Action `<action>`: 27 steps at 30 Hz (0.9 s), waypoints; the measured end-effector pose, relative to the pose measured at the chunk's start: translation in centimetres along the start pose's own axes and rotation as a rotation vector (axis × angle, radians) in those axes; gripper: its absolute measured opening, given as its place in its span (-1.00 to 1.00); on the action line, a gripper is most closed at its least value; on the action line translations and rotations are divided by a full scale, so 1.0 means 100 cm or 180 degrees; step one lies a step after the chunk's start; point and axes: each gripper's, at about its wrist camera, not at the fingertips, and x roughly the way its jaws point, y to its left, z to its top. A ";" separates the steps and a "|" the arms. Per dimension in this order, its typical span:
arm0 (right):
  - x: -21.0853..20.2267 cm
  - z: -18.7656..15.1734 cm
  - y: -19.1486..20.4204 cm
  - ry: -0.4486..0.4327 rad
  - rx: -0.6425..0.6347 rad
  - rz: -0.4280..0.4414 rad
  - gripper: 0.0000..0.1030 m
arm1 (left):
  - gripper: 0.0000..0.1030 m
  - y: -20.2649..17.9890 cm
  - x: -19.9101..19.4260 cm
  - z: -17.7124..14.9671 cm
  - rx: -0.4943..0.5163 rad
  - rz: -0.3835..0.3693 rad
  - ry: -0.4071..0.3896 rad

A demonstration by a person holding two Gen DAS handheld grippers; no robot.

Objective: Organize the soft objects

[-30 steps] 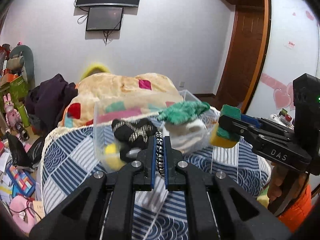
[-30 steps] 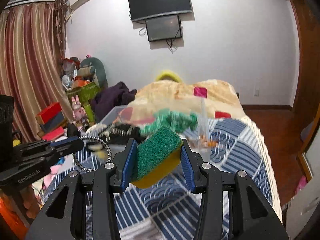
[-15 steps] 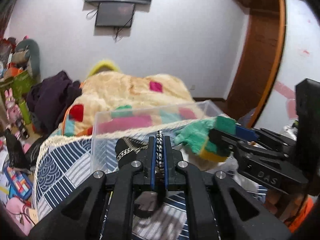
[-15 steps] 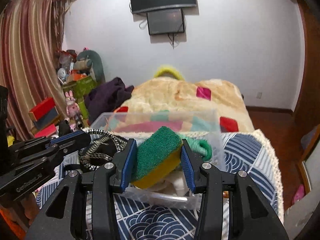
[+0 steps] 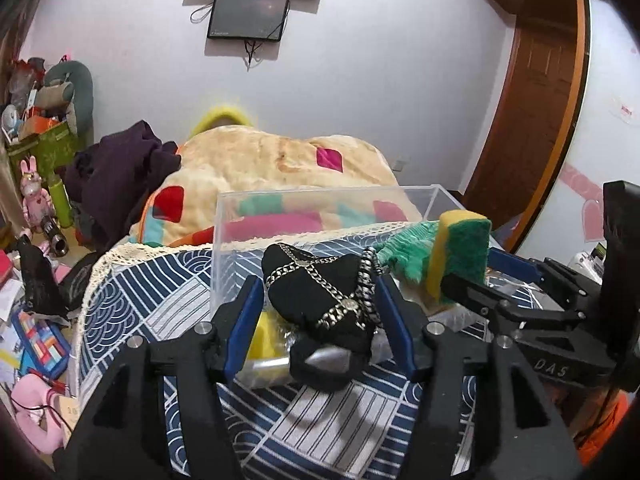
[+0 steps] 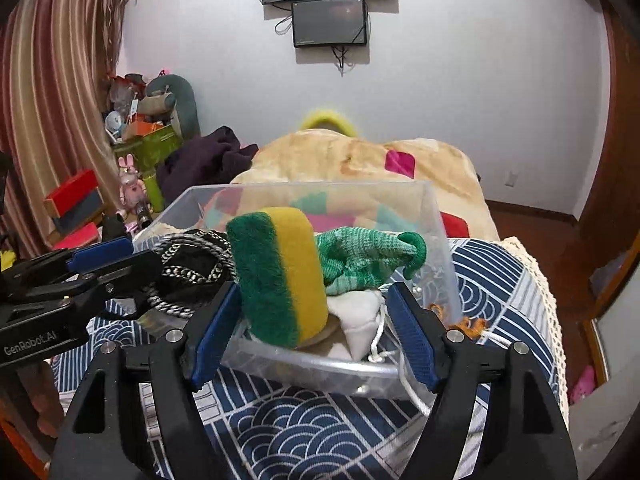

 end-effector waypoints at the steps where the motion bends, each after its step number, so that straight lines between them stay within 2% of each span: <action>1: -0.002 0.002 0.000 -0.0020 0.0012 0.0012 0.40 | 0.12 -0.001 -0.005 0.000 0.0005 -0.0015 -0.0013; 5: -0.022 0.005 -0.003 -0.0145 0.0020 0.0044 0.40 | 0.12 -0.007 -0.032 0.002 0.0027 -0.0091 -0.0128; 13: -0.088 0.012 0.006 -0.0644 -0.0065 0.0122 0.40 | 0.15 -0.025 -0.095 0.011 0.0112 -0.0175 -0.0488; 17: -0.117 0.014 0.011 -0.0870 -0.0087 0.0186 0.43 | 0.37 -0.034 -0.128 0.010 0.0188 -0.0163 -0.0702; 19: -0.129 0.015 0.013 -0.0967 -0.0095 0.0202 0.60 | 0.43 -0.040 -0.143 0.008 0.0234 -0.0139 -0.0807; 22: -0.144 0.014 0.016 -0.1095 -0.0070 0.0192 0.69 | 0.58 -0.045 -0.161 0.004 0.0291 -0.0148 -0.0924; 23: -0.147 0.014 0.016 -0.1112 -0.0059 0.0199 0.73 | 0.71 -0.047 -0.167 0.002 0.0310 -0.0142 -0.0959; 25: -0.152 0.011 0.019 -0.1145 -0.0023 0.0175 1.00 | 0.93 -0.051 -0.174 0.000 0.0351 -0.0082 -0.1025; 27: -0.154 0.009 0.022 -0.1174 -0.0018 0.0160 1.00 | 0.97 -0.056 -0.182 -0.004 0.0409 0.0017 -0.1124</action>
